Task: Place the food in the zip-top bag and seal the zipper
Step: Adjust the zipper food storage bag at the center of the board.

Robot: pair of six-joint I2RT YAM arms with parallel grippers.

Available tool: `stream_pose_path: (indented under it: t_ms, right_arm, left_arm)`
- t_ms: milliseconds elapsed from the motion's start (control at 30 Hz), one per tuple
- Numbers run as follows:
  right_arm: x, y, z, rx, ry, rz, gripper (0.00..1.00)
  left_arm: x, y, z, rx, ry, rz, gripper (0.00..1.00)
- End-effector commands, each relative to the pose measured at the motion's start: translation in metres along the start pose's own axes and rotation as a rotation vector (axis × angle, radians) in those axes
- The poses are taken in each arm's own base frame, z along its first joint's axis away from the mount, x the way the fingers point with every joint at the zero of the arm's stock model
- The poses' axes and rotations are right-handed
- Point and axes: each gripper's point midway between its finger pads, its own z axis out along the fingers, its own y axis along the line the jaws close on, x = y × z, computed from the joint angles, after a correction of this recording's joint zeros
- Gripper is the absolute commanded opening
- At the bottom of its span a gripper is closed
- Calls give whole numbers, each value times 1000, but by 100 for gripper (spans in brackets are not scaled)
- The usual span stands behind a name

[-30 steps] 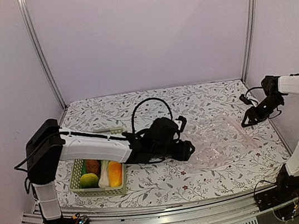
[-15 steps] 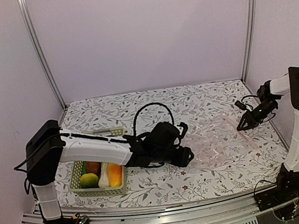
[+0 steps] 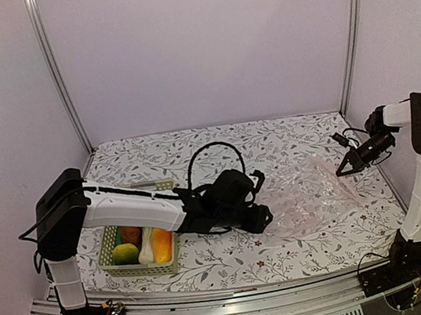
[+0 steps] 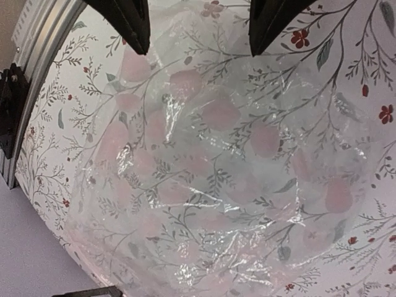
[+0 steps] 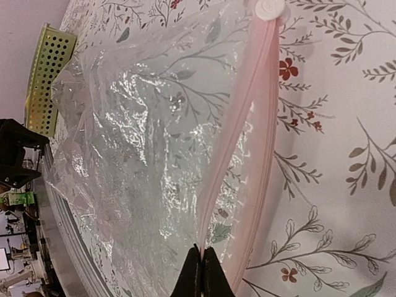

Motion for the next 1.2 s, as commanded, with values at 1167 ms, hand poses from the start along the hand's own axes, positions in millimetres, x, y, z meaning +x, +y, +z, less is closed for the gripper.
stream_pose_path:
  t_ms: [1167]
  right_arm:
    - [1,146,44,717,100,-955,40]
  left_arm:
    - [-31,86,-113,-307,-267,-97,59]
